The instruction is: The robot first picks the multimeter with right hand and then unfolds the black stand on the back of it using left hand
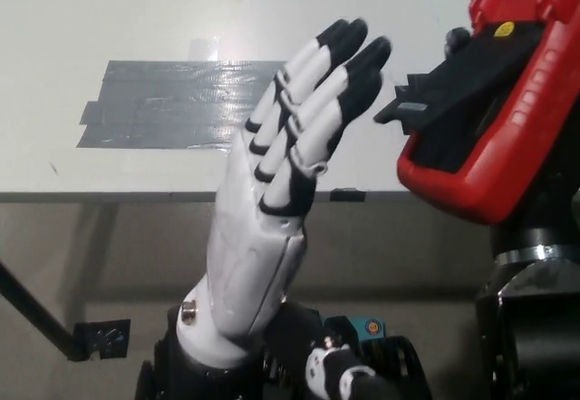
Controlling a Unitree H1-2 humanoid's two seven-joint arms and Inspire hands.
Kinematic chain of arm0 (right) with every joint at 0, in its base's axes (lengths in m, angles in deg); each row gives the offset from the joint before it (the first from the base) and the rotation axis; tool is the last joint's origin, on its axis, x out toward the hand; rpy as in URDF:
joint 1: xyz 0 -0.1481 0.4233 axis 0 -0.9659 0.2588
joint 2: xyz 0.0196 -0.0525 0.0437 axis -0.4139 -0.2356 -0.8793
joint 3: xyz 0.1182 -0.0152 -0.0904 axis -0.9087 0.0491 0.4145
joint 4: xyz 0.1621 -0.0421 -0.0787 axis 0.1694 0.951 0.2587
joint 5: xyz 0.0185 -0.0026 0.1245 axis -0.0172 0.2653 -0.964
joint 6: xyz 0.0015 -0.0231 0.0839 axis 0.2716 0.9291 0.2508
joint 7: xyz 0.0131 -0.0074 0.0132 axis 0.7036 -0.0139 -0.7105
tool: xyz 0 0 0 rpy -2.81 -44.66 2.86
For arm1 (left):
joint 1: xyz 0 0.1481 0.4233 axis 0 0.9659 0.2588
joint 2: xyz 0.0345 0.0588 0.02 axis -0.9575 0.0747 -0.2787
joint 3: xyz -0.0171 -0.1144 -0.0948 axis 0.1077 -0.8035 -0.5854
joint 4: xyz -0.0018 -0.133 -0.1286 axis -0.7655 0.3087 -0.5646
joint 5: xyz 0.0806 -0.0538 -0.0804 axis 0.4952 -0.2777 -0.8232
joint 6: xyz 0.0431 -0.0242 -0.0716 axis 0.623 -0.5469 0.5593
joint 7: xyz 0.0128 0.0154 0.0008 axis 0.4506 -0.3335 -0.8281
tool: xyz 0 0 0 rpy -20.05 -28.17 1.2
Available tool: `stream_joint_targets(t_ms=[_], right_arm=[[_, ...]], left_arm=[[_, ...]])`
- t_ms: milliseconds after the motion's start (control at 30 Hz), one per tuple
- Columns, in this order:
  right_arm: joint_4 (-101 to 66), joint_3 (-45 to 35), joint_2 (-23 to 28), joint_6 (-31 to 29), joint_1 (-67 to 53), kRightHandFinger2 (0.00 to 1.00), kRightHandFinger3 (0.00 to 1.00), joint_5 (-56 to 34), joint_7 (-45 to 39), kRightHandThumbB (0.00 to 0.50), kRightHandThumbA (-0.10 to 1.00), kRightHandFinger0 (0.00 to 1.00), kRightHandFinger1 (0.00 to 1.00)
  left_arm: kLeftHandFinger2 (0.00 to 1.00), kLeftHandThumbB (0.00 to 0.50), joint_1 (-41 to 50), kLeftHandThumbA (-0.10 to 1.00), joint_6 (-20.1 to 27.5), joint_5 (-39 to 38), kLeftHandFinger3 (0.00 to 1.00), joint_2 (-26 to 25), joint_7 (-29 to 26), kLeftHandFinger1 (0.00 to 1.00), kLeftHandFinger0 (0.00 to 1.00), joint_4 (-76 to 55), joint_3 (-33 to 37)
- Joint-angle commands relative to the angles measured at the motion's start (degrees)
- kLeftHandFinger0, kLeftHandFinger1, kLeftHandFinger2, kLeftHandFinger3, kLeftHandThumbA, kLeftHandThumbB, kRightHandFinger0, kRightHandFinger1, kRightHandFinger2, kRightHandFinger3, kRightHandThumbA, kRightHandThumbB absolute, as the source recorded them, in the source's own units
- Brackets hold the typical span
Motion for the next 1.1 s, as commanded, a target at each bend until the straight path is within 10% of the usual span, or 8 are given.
stream_joint_targets(t_ms=[0, 1067], right_arm=[[-0.59, 1.82, -0.88, -0.16, 1.51, 0.75, 1.0, 3.53, -3.33, 0.037, -0.1, 0.0, 0.42], [-2.35, -2.74, -2.02, -3.61, 6.73, 0.8, 1.0, 0.0, 0.18, 0.015, -0.1, 0.0, 0.41]], left_arm=[[1.0, 0.282, -2.14, 1.0, -5.34, -0.28, 1.0, -0.9, 7.43, 1.0, 1.0, -1.14, 0.73], [1.0, 0.279, 10.25, 1.0, -2.31, -1.83, 1.0, -0.97, 6.77, 1.0, 1.0, 1.26, 3.67]])
